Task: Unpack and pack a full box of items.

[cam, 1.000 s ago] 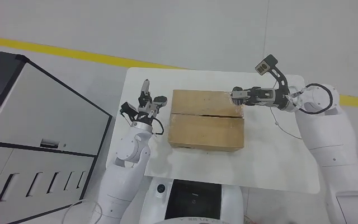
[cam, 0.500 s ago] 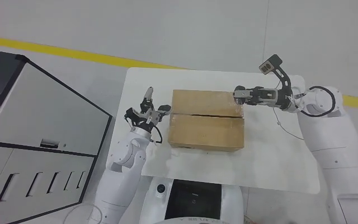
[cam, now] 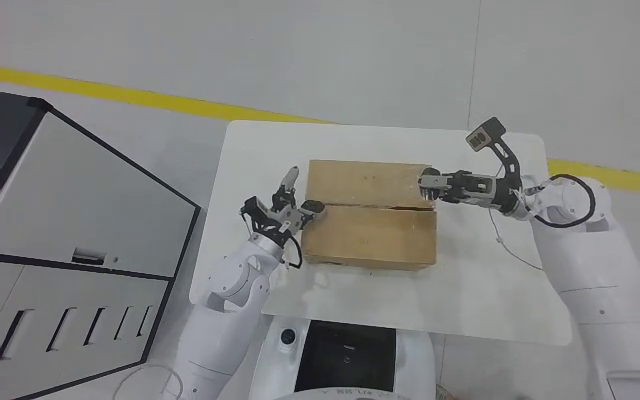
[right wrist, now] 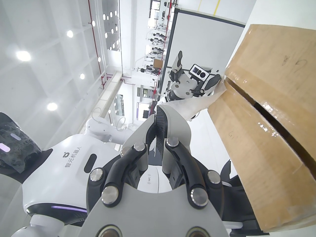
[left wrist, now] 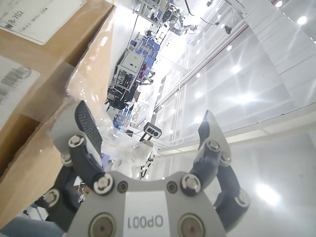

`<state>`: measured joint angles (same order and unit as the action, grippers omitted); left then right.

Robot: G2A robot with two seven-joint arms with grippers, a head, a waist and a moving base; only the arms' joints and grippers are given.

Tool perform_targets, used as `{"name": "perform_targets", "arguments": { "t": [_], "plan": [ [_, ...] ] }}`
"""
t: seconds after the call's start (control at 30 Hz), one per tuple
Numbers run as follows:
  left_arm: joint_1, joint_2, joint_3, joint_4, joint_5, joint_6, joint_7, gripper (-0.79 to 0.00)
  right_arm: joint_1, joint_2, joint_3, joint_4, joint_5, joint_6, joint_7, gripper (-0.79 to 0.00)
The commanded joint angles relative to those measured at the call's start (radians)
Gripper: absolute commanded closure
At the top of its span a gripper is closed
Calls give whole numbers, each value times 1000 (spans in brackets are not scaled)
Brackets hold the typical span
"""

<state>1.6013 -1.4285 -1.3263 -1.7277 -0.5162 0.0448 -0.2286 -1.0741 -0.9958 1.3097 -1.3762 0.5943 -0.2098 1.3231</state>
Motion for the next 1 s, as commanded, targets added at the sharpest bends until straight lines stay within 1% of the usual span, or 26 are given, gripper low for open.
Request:
{"name": "perform_targets", "arguments": {
  "t": [0.0, 0.1, 0.23, 0.53, 0.63, 0.97],
  "plan": [
    [-9, 0, 7, 10, 0, 5, -3, -785, -13, 3, 17, -4, 2, 3, -10, 0],
    [-20, 0, 21, 25, 8, 8, -6, -785, -20, 8, 39, 8, 4, 5, -10, 0],
    [-26, 0, 38, 34, 13, 6, 2, -785, -1, 13, 58, 58, 12, 3, 25, 0],
    [-36, 3, 40, 47, 7, 17, -5, -785, 24, 11, 24, 113, 2, 20, 70, 0],
    [-40, 4, 38, 51, 2, 14, -4, -785, 26, 9, 8, 124, -9, 25, 68, 0],
    [-47, 4, 57, 45, -6, 8, 13, -785, 28, 14, 14, 174, -6, 22, 81, 0]
  ]
}}
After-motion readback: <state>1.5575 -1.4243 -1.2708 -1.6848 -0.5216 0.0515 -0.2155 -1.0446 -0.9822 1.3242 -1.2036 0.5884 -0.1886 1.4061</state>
